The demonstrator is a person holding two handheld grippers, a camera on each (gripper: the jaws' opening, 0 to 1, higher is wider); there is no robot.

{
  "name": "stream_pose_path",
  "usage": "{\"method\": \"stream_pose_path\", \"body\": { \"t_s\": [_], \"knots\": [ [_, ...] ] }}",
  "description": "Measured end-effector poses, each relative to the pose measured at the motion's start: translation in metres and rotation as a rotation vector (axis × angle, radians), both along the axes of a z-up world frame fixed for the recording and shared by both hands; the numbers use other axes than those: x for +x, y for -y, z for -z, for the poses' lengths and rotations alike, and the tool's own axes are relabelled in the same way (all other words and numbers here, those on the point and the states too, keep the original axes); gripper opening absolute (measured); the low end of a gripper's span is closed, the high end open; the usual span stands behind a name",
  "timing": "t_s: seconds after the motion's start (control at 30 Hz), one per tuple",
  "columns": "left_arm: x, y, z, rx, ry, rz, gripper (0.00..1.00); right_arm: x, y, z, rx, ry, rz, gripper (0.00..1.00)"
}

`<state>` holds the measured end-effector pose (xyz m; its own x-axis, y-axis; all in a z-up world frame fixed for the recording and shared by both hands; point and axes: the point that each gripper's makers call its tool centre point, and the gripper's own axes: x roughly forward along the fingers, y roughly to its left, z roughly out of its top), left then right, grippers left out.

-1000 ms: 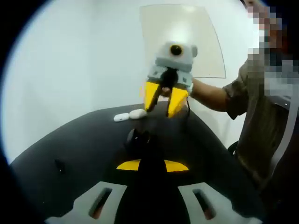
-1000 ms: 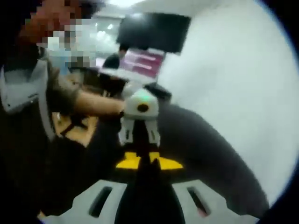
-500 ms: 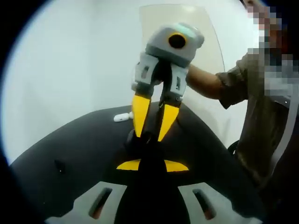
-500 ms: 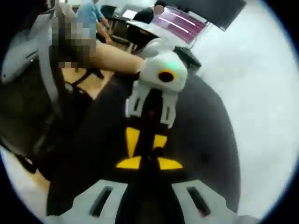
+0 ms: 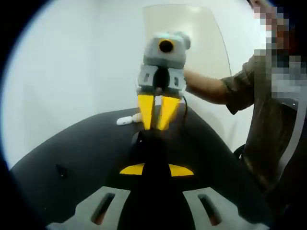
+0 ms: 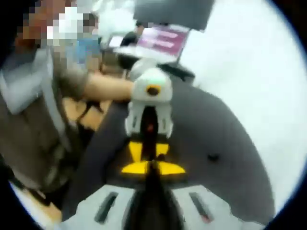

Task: Pick up three earphones and place each one into its charging case using tactile feedback, ensure that each earphone is properly inserted and securely positioned inside the case.

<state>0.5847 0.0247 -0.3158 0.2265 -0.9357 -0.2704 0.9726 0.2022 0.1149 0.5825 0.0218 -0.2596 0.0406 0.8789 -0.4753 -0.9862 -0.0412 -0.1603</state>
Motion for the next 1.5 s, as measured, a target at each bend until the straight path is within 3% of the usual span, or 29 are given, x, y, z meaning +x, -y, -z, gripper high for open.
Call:
{"method": "stream_pose_path", "body": {
  "t_s": [0.07, 0.17, 0.3, 0.47, 0.57, 0.73, 0.93, 1.1, 1.3, 1.5],
  "knots": [
    [-0.001, 0.0, 0.0, 0.0, 0.0, 0.0, 0.14, 0.006, 0.005, -0.002, 0.084, -0.106, 0.047, 0.04],
    [-0.001, 0.0, 0.0, -0.001, -0.002, 0.0, 0.14, 0.017, 0.016, 0.013, 0.029, -0.011, 0.066, 0.05],
    [-0.001, 0.0, -0.001, -0.001, -0.002, 0.001, 0.14, -0.006, 0.006, 0.006, 0.034, 0.082, -0.049, 0.12],
    [0.0, 0.0, -0.001, 0.001, 0.0, 0.0, 0.14, -0.01, -0.006, 0.008, -0.092, 0.19, -0.114, 0.13],
    [-0.001, 0.0, -0.001, 0.001, 0.002, -0.001, 0.14, -0.011, -0.009, 0.019, -0.192, 0.217, -0.172, 0.13],
    [-0.001, -0.001, -0.001, 0.002, 0.004, 0.001, 0.14, -0.003, -0.015, 0.025, -0.241, 0.231, -0.176, 0.14],
    [-0.001, 0.0, -0.002, 0.001, 0.024, -0.001, 0.17, -0.009, -0.017, 0.025, -0.2, 0.192, -0.168, 0.13],
    [0.001, 0.001, -0.003, 0.0, 0.032, -0.011, 0.17, -0.01, -0.015, 0.025, -0.181, 0.239, -0.152, 0.13],
    [0.001, 0.001, -0.003, -0.001, 0.029, -0.014, 0.15, -0.011, -0.014, 0.025, -0.19, 0.34, -0.137, 0.12],
    [0.0, 0.001, -0.003, -0.002, 0.03, -0.011, 0.15, -0.008, -0.011, 0.024, -0.18, 0.363, -0.121, 0.12]
  ]
}}
